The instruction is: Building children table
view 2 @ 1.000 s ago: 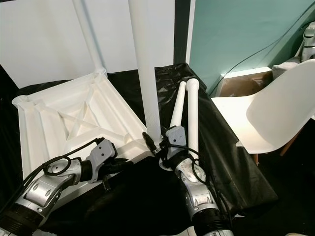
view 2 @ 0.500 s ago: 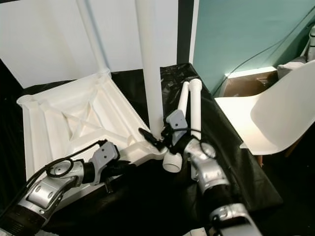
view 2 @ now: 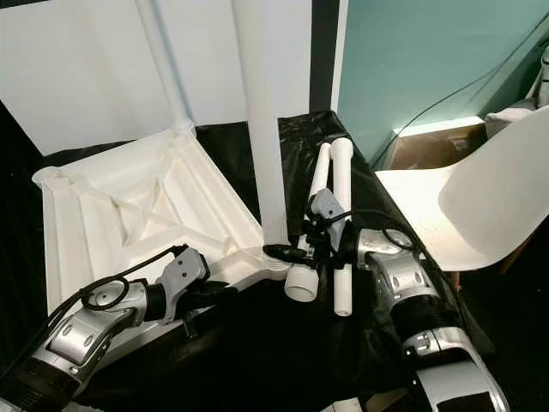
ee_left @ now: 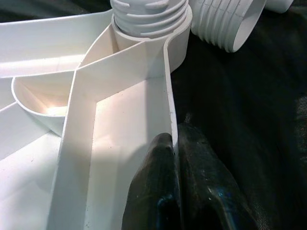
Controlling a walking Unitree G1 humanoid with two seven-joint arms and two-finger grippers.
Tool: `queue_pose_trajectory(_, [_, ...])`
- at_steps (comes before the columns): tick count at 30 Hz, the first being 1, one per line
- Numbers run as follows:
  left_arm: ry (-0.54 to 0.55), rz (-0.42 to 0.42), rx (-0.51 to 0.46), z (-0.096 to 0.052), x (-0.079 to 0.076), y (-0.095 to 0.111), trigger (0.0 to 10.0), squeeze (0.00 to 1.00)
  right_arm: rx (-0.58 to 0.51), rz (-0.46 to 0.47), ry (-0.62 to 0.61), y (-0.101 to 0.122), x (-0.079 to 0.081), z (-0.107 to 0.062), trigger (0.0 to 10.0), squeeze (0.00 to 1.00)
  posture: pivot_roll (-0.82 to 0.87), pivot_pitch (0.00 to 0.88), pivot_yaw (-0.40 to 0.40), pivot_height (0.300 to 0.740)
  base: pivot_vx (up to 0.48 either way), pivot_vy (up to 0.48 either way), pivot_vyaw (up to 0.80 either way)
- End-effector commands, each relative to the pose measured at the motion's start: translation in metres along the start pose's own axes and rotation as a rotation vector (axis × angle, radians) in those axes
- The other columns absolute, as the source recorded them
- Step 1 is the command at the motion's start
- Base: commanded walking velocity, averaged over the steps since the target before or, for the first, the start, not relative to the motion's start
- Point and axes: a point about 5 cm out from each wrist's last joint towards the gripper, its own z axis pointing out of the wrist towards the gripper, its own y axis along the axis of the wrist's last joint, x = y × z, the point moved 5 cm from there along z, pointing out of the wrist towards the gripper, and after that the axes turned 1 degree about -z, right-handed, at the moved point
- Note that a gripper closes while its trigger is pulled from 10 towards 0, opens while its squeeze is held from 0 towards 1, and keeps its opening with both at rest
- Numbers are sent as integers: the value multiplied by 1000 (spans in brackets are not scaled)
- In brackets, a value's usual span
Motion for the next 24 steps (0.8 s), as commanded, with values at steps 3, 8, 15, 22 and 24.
queue_pose_trajectory(3, [-149,-126,127,5,-30,-44,10000,0,20,-11,13,3,-7,-6,0,0,6,0,38,740,0,0,0])
queue_pose_trajectory(8, [-151,-125,126,5,-30,-44,10000,0,7,19,-29,-1,-1,3,0,0,2,0,35,740,0,0,0])
queue_pose_trajectory(15, [-149,-126,123,5,-30,-42,10000,0,-139,-37,-380,10,-3,20,0,0,9,0,35,740,0,0,0])
queue_pose_trajectory(22, [-144,-129,130,1,-29,-44,10000,0,-238,45,-706,22,-11,14,0,0,16,0,40,740,0,0,0])
queue_pose_trajectory(24, [-144,-130,131,1,-30,-44,10000,0,-243,57,-738,24,-15,13,0,0,17,0,38,740,0,0,0])
